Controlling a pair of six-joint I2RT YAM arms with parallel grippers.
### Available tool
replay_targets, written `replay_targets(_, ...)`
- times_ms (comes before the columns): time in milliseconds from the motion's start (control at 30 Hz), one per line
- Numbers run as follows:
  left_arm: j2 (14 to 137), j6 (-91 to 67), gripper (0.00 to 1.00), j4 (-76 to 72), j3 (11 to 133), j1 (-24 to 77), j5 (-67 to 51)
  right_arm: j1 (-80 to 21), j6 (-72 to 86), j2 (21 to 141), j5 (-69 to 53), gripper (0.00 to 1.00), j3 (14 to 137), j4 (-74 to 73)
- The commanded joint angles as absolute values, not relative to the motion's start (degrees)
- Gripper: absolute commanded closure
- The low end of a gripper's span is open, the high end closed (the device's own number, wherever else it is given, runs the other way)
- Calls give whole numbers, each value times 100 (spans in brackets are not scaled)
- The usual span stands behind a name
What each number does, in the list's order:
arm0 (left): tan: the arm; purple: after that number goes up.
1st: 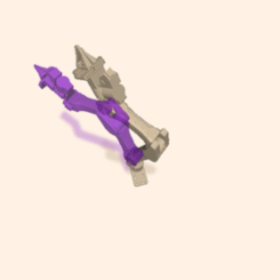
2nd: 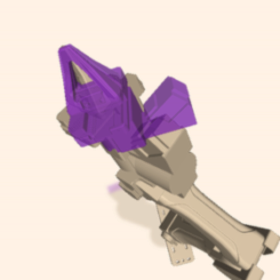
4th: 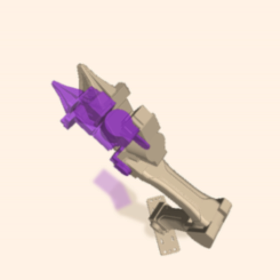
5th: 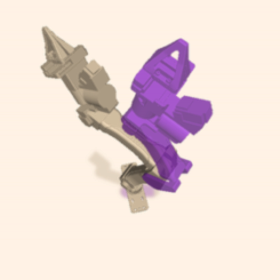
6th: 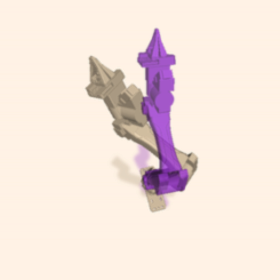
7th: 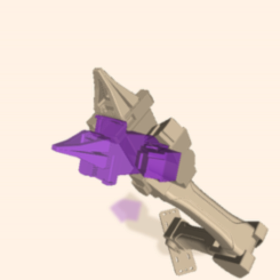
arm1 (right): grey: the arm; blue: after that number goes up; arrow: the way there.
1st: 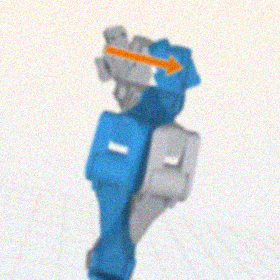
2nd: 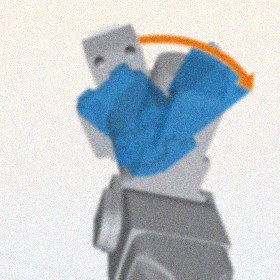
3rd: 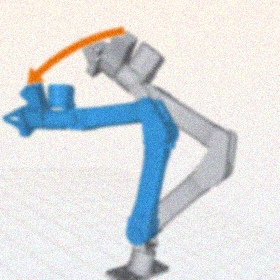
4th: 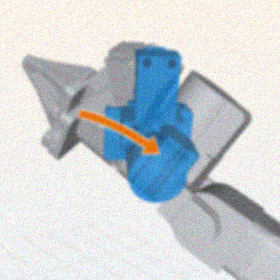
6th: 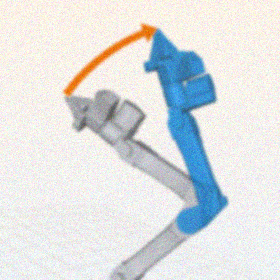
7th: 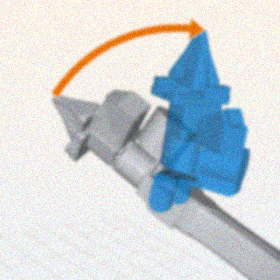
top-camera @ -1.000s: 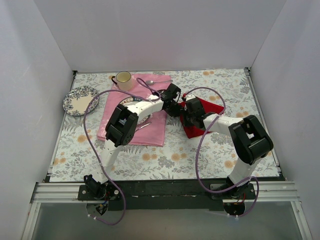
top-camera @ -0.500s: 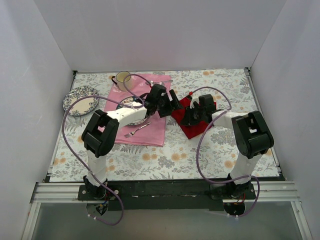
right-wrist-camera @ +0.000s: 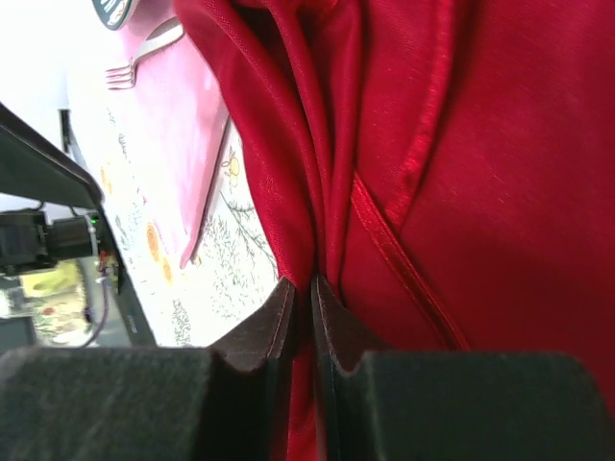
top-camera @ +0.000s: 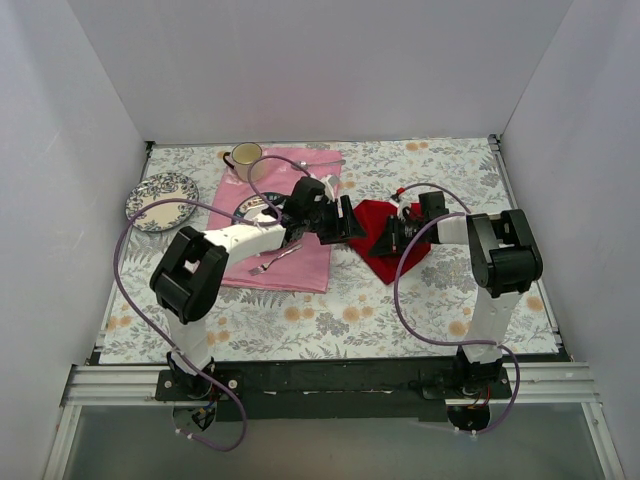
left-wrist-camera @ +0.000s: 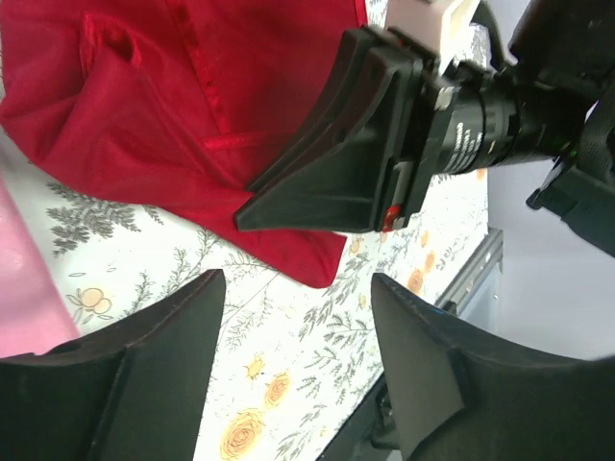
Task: Fold the napkin, place the utensils inside, and roll it up
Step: Roll the napkin with the utensil
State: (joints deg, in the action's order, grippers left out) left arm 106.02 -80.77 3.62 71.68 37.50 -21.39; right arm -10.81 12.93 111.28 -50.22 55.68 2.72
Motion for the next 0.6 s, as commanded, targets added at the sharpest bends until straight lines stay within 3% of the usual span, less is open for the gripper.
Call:
replay_targets(0, 10635, -8322, 43, 35, 6988, 3726, -2558, -870, 1248, 11311, -5168, 99, 5546, -272)
replay_targets(167, 10845, -9359, 43, -299, 6759, 3683, -2409, -739, 1248, 11391, -5221, 99, 5581, -264)
replay_targets(333, 11135, -10019, 33, -106, 6802, 3595, -2128, -659, 1248, 11408, -5238, 99, 5555, -237)
replay_targets(567, 11671, -10388, 40, 491, 7312, 3621, -1503, -633, 1283, 11435, -5247, 99, 5643, -229)
